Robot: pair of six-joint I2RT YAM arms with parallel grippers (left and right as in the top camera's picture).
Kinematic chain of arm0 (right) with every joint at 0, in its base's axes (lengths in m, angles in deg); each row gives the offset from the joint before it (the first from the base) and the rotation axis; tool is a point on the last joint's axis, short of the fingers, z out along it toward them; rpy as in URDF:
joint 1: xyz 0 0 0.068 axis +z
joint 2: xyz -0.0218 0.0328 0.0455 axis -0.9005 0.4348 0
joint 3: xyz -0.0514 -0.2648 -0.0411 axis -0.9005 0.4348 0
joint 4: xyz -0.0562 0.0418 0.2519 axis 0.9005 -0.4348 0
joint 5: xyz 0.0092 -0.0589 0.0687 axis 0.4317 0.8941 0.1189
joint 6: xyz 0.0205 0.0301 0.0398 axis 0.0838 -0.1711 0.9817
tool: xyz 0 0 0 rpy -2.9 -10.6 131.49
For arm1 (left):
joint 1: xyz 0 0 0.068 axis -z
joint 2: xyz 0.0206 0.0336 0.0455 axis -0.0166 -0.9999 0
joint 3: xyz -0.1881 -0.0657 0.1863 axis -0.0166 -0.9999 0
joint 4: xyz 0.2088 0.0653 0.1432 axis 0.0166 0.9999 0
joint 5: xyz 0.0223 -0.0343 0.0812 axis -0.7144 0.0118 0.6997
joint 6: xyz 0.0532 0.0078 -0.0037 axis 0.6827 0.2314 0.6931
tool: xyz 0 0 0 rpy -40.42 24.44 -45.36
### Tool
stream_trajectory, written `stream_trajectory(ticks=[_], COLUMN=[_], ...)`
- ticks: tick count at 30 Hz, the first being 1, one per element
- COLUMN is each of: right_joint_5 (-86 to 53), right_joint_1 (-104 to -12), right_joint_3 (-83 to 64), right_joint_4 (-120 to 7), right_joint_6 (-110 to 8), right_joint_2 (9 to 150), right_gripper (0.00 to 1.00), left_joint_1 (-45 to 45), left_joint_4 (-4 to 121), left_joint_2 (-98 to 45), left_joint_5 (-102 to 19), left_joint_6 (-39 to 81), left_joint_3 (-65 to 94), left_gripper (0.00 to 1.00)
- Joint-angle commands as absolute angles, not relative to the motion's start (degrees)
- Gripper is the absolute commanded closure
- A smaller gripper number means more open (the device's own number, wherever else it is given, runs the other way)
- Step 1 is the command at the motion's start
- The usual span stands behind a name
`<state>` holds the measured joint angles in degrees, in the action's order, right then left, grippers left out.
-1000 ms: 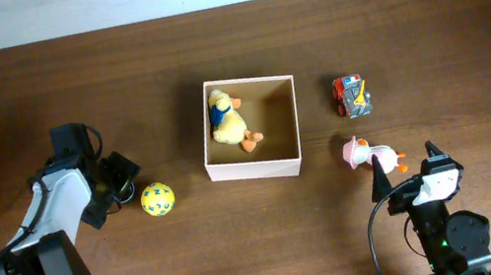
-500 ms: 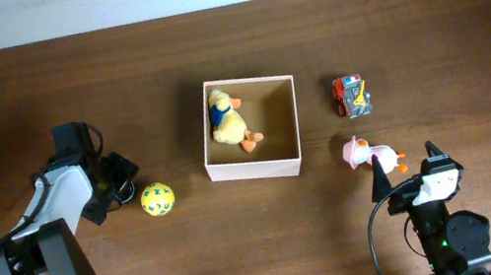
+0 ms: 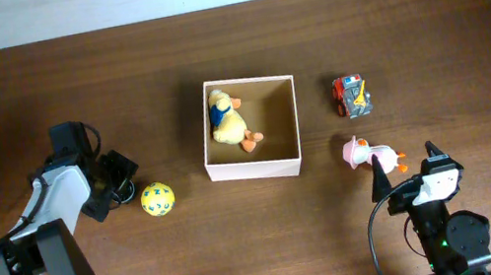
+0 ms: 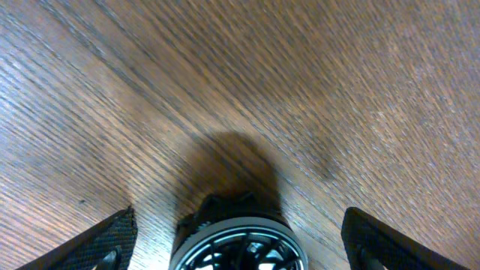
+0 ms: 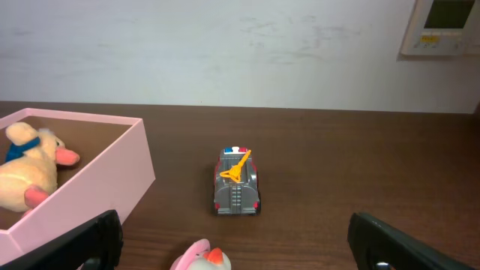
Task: Pack container
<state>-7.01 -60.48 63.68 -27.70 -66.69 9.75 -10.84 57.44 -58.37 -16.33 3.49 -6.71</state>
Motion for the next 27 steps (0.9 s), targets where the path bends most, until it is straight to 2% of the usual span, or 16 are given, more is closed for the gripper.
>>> stream_trajectory(ticks=[1,9,10,16,24,27], right_joint_5=[-6.51,-6.51,-6.51,-6.51,-6.51,-6.51], right_joint_1=[-60.59,-60.59,-60.59,-60.59,-60.59,-60.59], right_joint_3=[63.96,63.96,63.96,63.96,63.96,63.96], right_joint_4=[-28.13,-28.13,-28.13,-28.13,-28.13,-28.13], right_joint_6=[-66.45,-66.45,-66.45,-66.45,-66.45,-66.45], right_joint_2=[9.31,9.31,9.31,9.31,9.31,9.31], right_gripper=[0.01,0.01,0.01,0.01,0.01,0.01], left_joint_1=[-10.77,-10.75,-10.75,-10.75,-10.75,-10.75], left_joint_4=[58.31,62.45,63.06,64.06,63.49,62.45], left_joint_2=[-61.78,-61.78,-61.78,-61.78,-61.78,-61.78], left_joint_5=[-22.91,-22.87,-22.84,-21.34,-19.13,-18.56], left_joint_6=[3.09,3.09,3.09,3.09,3.09,3.11], left_joint_3=[-7.94,-7.94,-7.94,-7.94,-7.94,-7.94], left_gripper=[0.11,0.11,0.15,0.19,0.20,0.27])
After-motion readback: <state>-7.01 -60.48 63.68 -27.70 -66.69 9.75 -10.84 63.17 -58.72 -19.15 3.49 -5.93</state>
